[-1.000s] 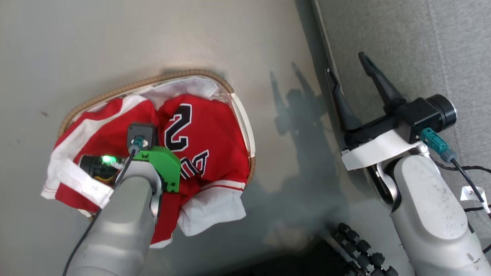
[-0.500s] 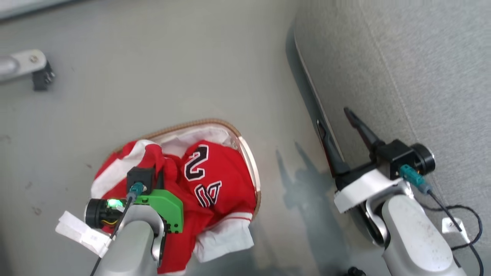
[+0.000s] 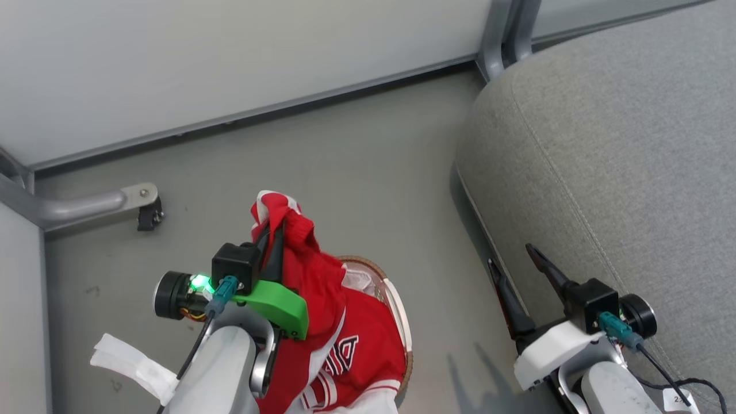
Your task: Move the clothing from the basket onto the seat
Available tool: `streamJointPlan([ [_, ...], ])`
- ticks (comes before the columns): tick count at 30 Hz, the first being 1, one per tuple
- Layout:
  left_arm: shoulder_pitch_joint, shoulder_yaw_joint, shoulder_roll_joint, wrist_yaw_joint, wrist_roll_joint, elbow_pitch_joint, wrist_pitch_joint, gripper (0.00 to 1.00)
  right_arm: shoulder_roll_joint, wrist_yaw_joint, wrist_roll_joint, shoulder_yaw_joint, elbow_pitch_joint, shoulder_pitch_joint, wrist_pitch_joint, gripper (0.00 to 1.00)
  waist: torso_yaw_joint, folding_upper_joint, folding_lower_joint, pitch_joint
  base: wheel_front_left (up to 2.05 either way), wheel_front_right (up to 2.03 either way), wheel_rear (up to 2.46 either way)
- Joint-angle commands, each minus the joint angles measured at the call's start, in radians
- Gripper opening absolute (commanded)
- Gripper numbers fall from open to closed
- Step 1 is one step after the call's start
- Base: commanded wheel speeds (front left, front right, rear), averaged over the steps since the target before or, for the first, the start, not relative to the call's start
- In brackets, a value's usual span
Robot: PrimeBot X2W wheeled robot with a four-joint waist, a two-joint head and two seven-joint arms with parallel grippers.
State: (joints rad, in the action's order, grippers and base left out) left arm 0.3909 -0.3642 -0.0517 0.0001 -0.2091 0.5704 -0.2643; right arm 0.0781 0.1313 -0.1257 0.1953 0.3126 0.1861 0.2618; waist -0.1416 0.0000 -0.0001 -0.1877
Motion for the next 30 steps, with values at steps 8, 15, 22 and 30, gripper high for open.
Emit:
streamJointPlan([
  [8, 0.011, -0.035, -0.001, -0.006, -0.03, -0.171, 0.0, 0.0, 0.002, -0.001, 0.008, 0.017, 0.015, -0.08, 0.005, 1.0, 0.035, 0.0, 0.0001, 0.172, 0.0, 0.0, 0.0],
  [15, 0.07, -0.074, -0.001, 0.009, -0.06, -0.254, 0.0, 0.0, 0.006, -0.001, 0.005, 0.04, 0.03, -0.099, 0.005, 1.0, 0.043, 0.0, 0.0001, 0.187, 0.0, 0.0, 0.0],
  [22, 0.108, -0.136, -0.001, 0.024, -0.09, -0.276, 0.0, 0.0, 0.006, -0.001, 0.007, 0.149, 0.023, -0.058, 0.005, 1.0, 0.07, 0.0, 0.0001, 0.184, 0.0, 0.0, 0.0],
  [30, 0.142, -0.224, -0.001, 0.04, -0.137, -0.281, 0.0, 0.0, -0.007, -0.001, -0.006, 0.327, 0.012, 0.073, 0.005, 1.0, 0.137, 0.0, 0.0001, 0.171, 0.0, 0.0, 0.0],
])
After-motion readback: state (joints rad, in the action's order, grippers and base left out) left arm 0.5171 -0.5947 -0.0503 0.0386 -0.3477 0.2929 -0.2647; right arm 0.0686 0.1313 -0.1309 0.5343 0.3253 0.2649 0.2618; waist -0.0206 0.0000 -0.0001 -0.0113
